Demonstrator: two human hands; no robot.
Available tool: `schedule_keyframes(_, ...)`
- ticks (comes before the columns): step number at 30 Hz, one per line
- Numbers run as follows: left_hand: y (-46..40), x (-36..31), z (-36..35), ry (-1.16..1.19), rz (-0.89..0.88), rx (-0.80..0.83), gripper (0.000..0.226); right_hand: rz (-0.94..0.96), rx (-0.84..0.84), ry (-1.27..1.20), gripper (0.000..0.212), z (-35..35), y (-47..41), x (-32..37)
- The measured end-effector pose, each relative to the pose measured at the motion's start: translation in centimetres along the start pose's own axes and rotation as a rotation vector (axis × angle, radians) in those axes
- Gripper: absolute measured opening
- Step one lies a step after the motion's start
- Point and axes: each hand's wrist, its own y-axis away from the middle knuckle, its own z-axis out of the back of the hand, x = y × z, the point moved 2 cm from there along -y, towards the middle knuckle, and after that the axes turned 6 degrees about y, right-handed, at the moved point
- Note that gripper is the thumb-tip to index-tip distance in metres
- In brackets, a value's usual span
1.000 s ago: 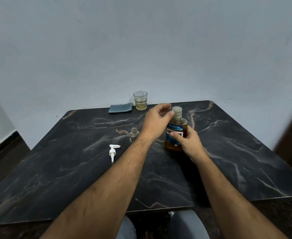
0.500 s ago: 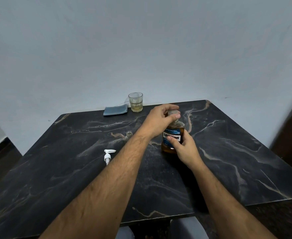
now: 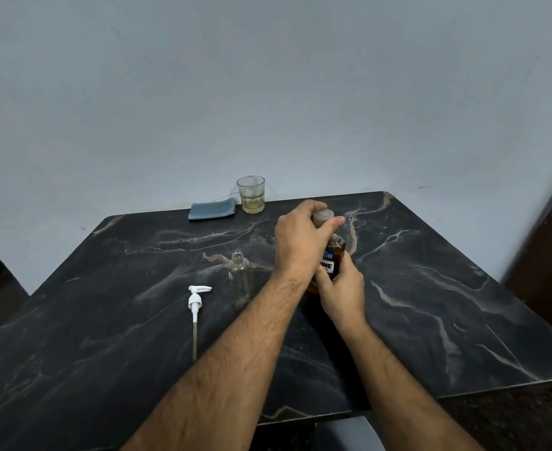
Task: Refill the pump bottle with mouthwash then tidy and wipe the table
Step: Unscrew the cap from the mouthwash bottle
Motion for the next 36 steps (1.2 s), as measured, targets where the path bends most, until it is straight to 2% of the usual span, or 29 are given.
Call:
schedule_keyframes(4,-0.1,-0.1,0.1,-0.017,0.005,-0.016,0.041,-0.007,-0.001,-0.008,0.032,-0.1,0.1,0.1)
schedule_keyframes(9,0.4,-0.6,-0.1,-0.033,-0.007,-0.088,0.042,-0.058,-0.062,0.11,0.032,-0.5,0.5,0.6)
schedule_keyframes(12,0.5,-0.6,0.2,-0.041,0.014,-0.052,0.042,-0.021,-0.037,0.074,0.03,-0.1,0.5,0.5)
schedule_keyframes(14,-0.1,0.0,0.6,-0.038,0.04,0.051,0.04,0.013,0.026,0.01,0.025,0.3,0.3,0.2)
schedule_keyframes(19,-1.8,0.7,2.0,0.233,0.101,0.547,0.036,0.013,0.161,-0.137,0.027,0.5,-0.2,-0.1)
schedule_keyframes(22,-2.3,0.9,2.6,0.301,0.1,0.665,0.035,0.002,0.19,-0.16,0.024,0.6,-0.3,-0.2)
schedule_keyframes(25,-1.9,1.6,2.0,0.366,0.083,0.546,0.025,-0.006,0.169,-0.15,0.026,0.4,-0.2,-0.1)
schedule_keyframes(28,-1.3,2.4,1.1,0.361,0.07,0.4,0.024,-0.017,0.105,-0.112,0.024,0.1,0.0,0.0)
schedule_keyframes(30,-0.9,2.4,0.8,0.304,0.06,0.296,0.025,-0.002,0.068,-0.069,0.023,-0.1,0.3,0.4)
schedule_keyframes(34,0.3,0.8,0.8,0.094,0.043,-0.03,0.037,0.036,0.004,0.014,0.027,-0.2,0.9,0.9)
schedule_keyframes(36,0.5,0.4,0.5,0.073,0.087,-0.071,0.042,0.045,0.022,0.014,0.028,-0.1,1.0,0.8)
